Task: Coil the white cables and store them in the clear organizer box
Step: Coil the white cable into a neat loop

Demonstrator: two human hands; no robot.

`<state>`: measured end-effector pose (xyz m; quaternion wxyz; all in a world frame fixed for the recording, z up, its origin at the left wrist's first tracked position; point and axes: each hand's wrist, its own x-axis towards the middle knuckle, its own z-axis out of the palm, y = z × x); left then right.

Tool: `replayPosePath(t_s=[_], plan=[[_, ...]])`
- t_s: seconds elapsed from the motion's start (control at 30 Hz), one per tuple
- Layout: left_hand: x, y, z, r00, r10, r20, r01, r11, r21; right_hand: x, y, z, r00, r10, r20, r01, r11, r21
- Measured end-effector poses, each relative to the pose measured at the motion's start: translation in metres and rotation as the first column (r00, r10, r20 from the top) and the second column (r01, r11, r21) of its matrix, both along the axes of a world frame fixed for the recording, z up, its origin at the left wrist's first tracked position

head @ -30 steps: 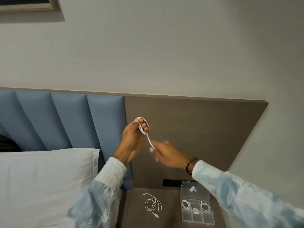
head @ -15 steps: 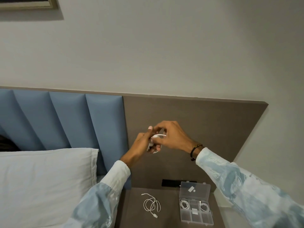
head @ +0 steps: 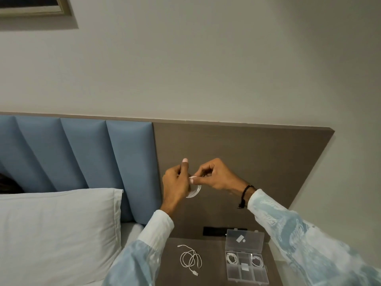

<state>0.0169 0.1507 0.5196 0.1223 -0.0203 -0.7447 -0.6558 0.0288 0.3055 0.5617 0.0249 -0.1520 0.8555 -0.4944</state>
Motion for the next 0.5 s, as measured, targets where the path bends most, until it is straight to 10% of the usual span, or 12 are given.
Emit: replayPosePath(t_s=[0.23,0.5], plan=[[-0.005,-0.024,-0.014,0.886,-0.437,-0.157,0.456,0.882,0.117,-0.009,0.026,-0.002,0.982,-0.150,0.112,0.181,0.909,-0.374],[-0.014,-0.036,-0.011,0.957,-0.277,-0.088,0.291,0.922,0.257,-0.011,0.036,-0.003,0.970,-0.025,0.243,0.106,0.938,-0.329]])
